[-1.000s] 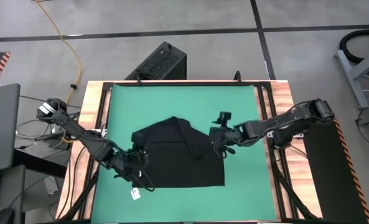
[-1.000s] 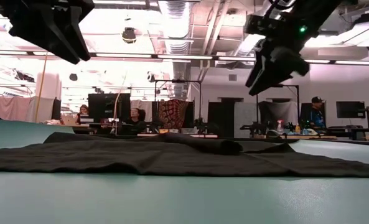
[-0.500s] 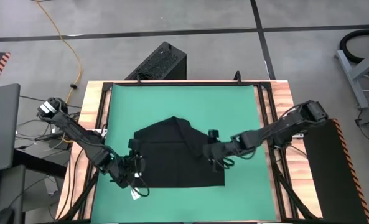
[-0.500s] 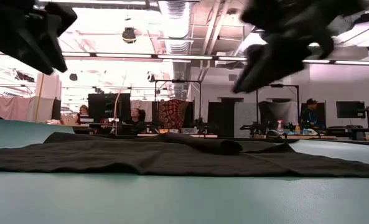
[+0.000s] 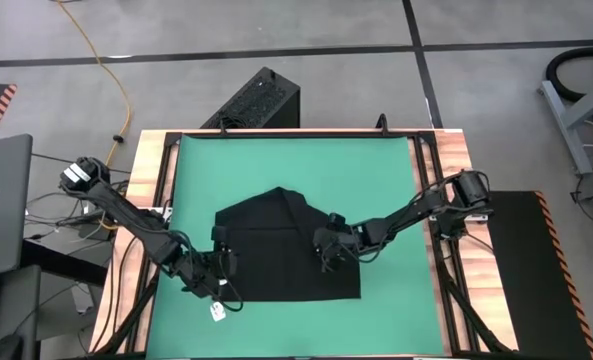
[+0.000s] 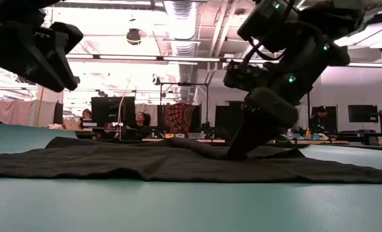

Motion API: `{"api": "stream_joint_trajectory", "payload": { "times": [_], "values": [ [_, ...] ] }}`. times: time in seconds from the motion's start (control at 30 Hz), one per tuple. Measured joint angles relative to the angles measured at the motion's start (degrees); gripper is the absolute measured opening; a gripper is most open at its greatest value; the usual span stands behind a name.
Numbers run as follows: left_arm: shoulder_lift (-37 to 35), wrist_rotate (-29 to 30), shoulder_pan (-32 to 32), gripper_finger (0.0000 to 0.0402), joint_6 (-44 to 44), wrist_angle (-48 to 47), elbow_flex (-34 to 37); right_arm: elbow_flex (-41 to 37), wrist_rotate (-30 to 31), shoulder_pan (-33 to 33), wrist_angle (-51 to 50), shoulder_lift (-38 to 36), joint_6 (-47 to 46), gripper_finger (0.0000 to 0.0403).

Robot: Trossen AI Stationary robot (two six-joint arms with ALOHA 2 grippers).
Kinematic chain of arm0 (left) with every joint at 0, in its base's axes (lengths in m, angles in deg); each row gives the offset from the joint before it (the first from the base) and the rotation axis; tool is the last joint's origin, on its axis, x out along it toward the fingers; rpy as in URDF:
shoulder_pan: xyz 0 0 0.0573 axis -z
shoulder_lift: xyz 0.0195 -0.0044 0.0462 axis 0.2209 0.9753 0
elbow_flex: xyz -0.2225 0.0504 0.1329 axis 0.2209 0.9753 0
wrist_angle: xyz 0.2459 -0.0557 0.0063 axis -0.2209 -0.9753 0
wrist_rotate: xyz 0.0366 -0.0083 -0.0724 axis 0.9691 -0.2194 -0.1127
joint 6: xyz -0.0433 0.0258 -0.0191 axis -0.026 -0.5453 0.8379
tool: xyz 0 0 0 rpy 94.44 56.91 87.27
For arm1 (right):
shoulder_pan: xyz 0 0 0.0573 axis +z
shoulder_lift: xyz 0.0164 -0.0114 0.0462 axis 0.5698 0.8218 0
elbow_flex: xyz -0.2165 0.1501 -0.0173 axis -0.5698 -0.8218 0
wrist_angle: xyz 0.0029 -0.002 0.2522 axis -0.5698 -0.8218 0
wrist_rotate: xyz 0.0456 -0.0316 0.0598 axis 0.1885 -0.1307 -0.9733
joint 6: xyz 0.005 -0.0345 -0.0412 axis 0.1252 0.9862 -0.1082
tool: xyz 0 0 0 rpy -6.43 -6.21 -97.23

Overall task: Roll towel
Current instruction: Fold the brown towel

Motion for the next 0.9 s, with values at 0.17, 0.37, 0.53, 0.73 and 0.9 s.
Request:
{"api": "stream_joint_trajectory", "payload": {
  "times": [0.17, 0.37, 0.53, 0.73, 0.9],
  "values": [
    [-0.02, -0.05, -0.31, 0.01, -0.15, 4.88, 4.56, 0.0, 0.76, -0.05, 0.13, -0.04, -2.31, 0.0211],
    [-0.02, -0.52, -1.76, 0.01, 1.76, 12.57, 11.03, -0.07, 1.03, -0.09, -0.25, -2.82, -2.49, 0.006],
    [-0.01, -2.77, -3.13, 0.01, 2.05, 20.63, 15.59, -0.07, 1.55, -0.01, -0.15, -4.7, -1.85, 0.002],
    [-0.02, -5.84, -3.61, 0.0084, 4.8, 22.6, 18.37, -0.04, 10.11, -1.66, -4.08, -5.48, -2.73, 0.0018],
    [0.0, -7.26, -3.61, 0.0049, 4.75, 22.61, 18.68, -0.04, 18.12, -5.35, -4.7, -5.5, -2.28, 0.0015]
  ]
}}
